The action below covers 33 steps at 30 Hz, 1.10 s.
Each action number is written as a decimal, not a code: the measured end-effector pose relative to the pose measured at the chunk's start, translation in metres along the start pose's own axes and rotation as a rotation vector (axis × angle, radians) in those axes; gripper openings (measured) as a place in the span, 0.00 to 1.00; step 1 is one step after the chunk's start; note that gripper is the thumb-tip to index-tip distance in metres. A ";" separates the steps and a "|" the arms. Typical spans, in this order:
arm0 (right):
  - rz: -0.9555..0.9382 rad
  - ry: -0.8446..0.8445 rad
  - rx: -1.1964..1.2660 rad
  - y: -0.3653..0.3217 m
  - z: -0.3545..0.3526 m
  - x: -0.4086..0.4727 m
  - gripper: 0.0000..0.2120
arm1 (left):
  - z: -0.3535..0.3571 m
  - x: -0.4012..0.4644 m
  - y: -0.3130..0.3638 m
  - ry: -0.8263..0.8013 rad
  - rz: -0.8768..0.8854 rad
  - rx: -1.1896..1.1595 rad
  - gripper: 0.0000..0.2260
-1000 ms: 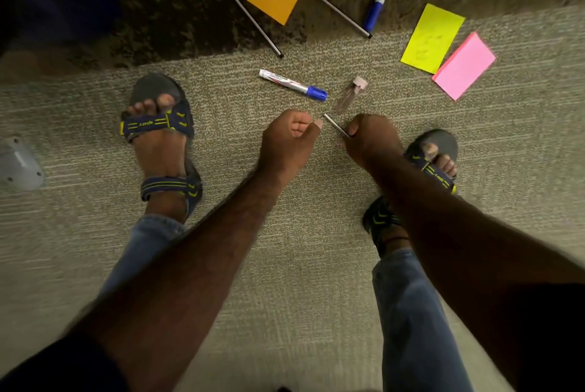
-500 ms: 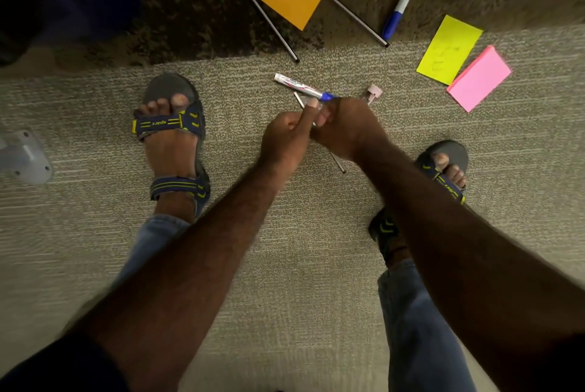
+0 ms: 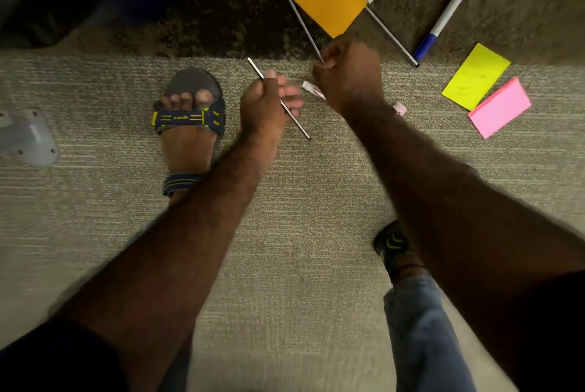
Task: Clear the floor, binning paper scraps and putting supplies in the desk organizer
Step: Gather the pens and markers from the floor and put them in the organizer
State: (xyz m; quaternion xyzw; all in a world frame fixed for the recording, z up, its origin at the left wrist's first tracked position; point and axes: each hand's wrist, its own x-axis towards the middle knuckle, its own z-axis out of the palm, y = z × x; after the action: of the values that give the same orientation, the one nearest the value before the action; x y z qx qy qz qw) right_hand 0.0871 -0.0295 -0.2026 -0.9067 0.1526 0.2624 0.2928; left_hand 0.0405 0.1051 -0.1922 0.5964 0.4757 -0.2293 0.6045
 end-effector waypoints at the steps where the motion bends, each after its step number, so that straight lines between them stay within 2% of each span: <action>1: 0.009 0.024 -0.030 0.001 0.003 0.005 0.12 | -0.001 0.002 0.002 0.001 -0.002 -0.007 0.18; 4: 0.039 0.001 -0.074 -0.001 0.010 0.016 0.14 | -0.004 0.003 0.009 -0.005 -0.011 -0.016 0.18; 8: 0.043 -0.040 -0.173 -0.010 0.011 0.026 0.08 | -0.007 0.003 0.022 -0.013 -0.017 -0.019 0.18; 11: 0.035 -0.074 -0.231 -0.017 0.007 0.030 0.09 | -0.008 0.006 0.035 -0.018 -0.009 -0.028 0.18; 16: 0.034 -0.056 -0.095 -0.027 -0.001 0.023 0.07 | -0.001 0.014 0.055 0.002 0.011 -0.099 0.12; 19: 0.031 -0.106 0.007 -0.037 -0.005 0.014 0.08 | 0.004 0.019 0.066 0.013 0.059 -0.118 0.14; 22: -0.048 -0.144 0.034 -0.044 -0.009 0.003 0.07 | 0.011 0.021 0.076 0.026 0.062 -0.162 0.13; 25: -0.116 -0.163 0.046 -0.044 -0.014 -0.002 0.04 | 0.016 0.021 0.081 0.010 0.066 -0.184 0.16; 28: -0.141 -0.203 0.077 -0.035 -0.021 0.000 0.09 | 0.021 0.020 0.080 -0.011 0.100 -0.155 0.16; 30: -0.102 -0.144 0.091 -0.023 -0.029 0.006 0.13 | 0.023 0.020 0.076 -0.015 0.124 -0.126 0.15; 33: -0.073 0.054 -0.069 0.001 -0.040 0.019 0.10 | 0.025 0.020 0.069 -0.030 0.156 -0.074 0.14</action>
State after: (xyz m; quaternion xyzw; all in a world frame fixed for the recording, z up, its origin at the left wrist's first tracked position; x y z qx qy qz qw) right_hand 0.1176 -0.0571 -0.1856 -0.9280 0.1181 0.2319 0.2667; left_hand 0.1147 0.1001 -0.1783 0.6053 0.4271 -0.1727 0.6492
